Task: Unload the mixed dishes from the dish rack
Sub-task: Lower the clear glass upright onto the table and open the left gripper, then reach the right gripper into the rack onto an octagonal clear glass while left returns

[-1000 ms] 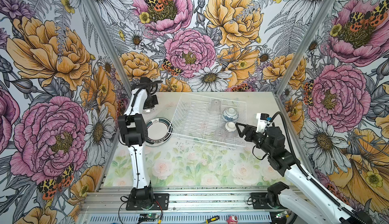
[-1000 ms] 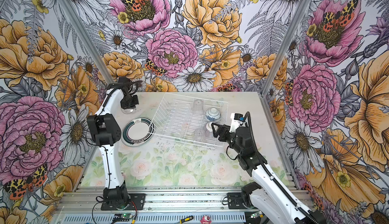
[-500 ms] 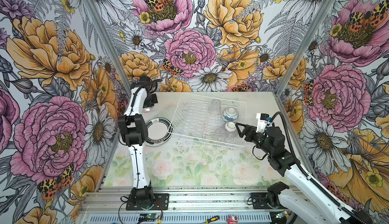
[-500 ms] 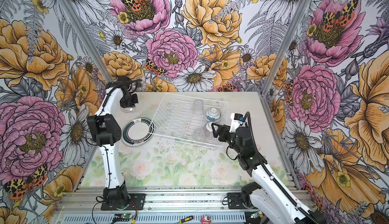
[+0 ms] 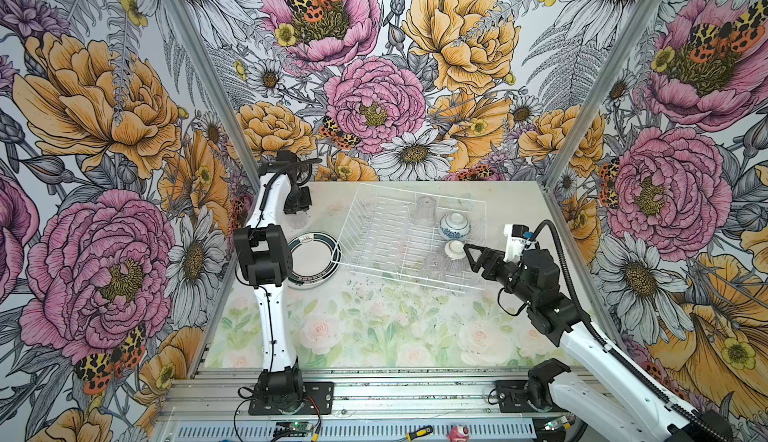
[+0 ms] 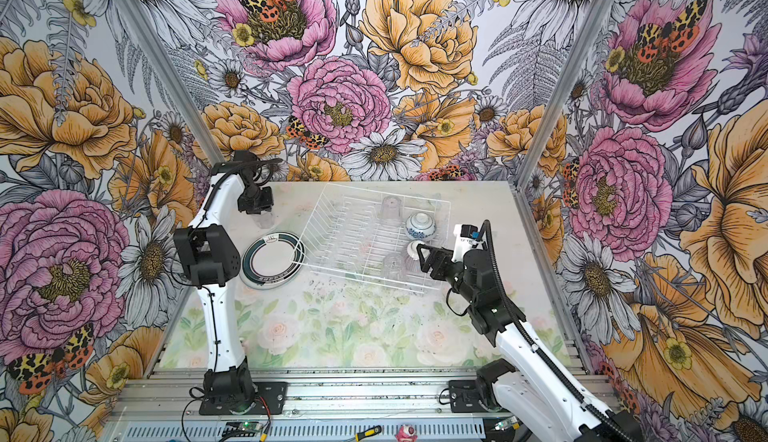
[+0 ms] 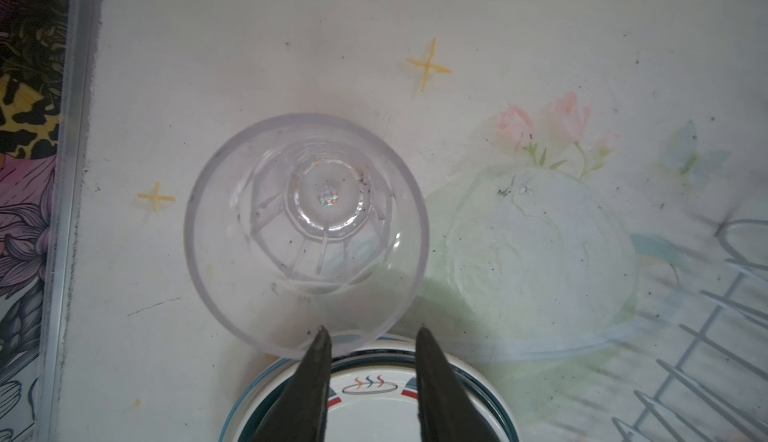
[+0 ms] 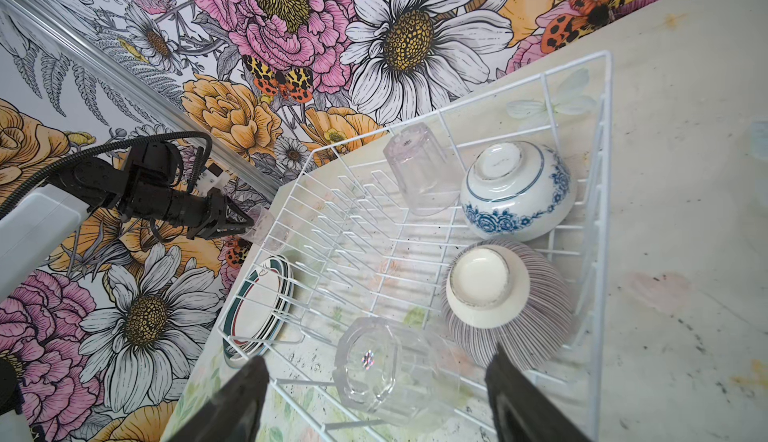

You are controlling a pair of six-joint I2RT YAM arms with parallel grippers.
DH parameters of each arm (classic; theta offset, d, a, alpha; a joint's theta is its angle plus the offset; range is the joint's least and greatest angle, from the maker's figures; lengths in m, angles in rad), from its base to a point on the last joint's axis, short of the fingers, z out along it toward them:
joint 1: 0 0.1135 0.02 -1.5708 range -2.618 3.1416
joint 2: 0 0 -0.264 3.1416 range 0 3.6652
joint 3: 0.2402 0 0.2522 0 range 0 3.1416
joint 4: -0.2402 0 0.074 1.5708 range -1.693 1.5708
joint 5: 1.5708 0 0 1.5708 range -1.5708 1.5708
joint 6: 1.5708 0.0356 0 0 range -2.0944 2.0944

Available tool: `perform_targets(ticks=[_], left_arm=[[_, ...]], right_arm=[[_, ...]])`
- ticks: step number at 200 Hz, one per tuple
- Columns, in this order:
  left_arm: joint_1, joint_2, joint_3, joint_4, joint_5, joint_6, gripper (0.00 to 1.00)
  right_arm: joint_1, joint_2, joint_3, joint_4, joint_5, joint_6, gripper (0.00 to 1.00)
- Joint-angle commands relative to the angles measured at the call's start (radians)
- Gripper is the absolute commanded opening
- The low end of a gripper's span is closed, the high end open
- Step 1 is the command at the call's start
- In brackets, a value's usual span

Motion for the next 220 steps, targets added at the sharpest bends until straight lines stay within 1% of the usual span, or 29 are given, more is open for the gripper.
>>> perform_targets(ticks=[1, 7, 15, 25, 28, 32, 52, 61, 64, 66, 83, 105, 127, 143, 161, 169, 175, 190, 211, 220], left_arm=[[0.010, 0.006, 0.029, 0.002, -0.006, 0.012, 0.54], [0.008, 0.002, 0.029, 0.002, -0.010, 0.013, 0.61], [0.006, -0.005, 0.030, 0.004, -0.019, 0.014, 0.68], [0.002, -0.016, 0.032, 0.004, -0.026, 0.015, 0.88], [0.001, -0.019, 0.032, 0.004, -0.027, 0.015, 0.95], [-0.001, -0.023, 0.036, 0.004, -0.028, 0.015, 0.98], [-0.010, -0.052, 0.038, 0.004, -0.031, 0.011, 0.99], [-0.017, -0.068, 0.038, 0.005, -0.030, 0.007, 0.99], [-0.018, -0.075, 0.037, 0.005, -0.029, 0.005, 0.99], [-0.019, -0.078, 0.037, 0.005, -0.027, 0.003, 0.99], [-0.029, -0.121, 0.019, 0.005, -0.010, -0.004, 0.99], [-0.047, -0.192, -0.046, 0.020, -0.012, -0.039, 0.99], [-0.089, -0.262, -0.099, 0.038, -0.045, -0.077, 0.99], [-0.143, -0.350, -0.199, 0.101, -0.089, -0.090, 0.99], [-0.205, -0.472, -0.349, 0.203, -0.138, -0.114, 0.99], [-0.226, -0.517, -0.417, 0.253, -0.137, -0.129, 0.99], [-0.239, -0.582, -0.466, 0.291, -0.127, -0.139, 0.99], [-0.269, -0.671, -0.571, 0.363, -0.109, -0.160, 0.99], [-0.313, -0.780, -0.696, 0.445, -0.105, -0.183, 0.99], [-0.332, -0.826, -0.751, 0.481, -0.085, -0.187, 0.99]], right_arm=[[0.007, -0.003, 0.018, -0.001, 0.019, -0.004, 0.83], [0.006, -0.002, 0.019, -0.001, 0.018, -0.003, 0.83], [0.007, -0.002, 0.017, -0.001, 0.017, -0.004, 0.83], [0.007, 0.000, 0.018, -0.001, 0.015, -0.003, 0.83], [0.007, 0.000, 0.018, -0.001, 0.016, -0.003, 0.83], [0.006, 0.001, 0.017, -0.001, 0.015, -0.004, 0.83], [0.006, 0.004, 0.017, -0.002, 0.015, -0.004, 0.85], [0.006, 0.004, 0.018, -0.002, 0.014, -0.011, 0.93], [0.005, 0.002, 0.018, -0.002, 0.012, -0.015, 0.98], [0.006, 0.002, 0.017, -0.002, 0.011, -0.017, 0.99], [0.005, -0.010, 0.015, -0.005, 0.009, -0.040, 0.99], [0.005, -0.028, 0.013, -0.007, 0.000, -0.066, 0.99], [0.007, -0.008, 0.020, -0.013, -0.032, -0.098, 0.99], [0.009, 0.044, 0.049, -0.056, -0.038, -0.131, 0.98], [0.036, 0.131, 0.111, -0.145, -0.020, -0.189, 0.97], [0.051, 0.176, 0.141, -0.179, -0.022, -0.208, 0.98], [0.064, 0.204, 0.160, -0.194, -0.028, -0.218, 0.99], [0.095, 0.265, 0.198, -0.204, -0.041, -0.233, 0.99], [0.135, 0.325, 0.238, -0.214, -0.008, -0.247, 0.98], [0.143, 0.347, 0.252, -0.217, 0.004, -0.250, 0.98]])
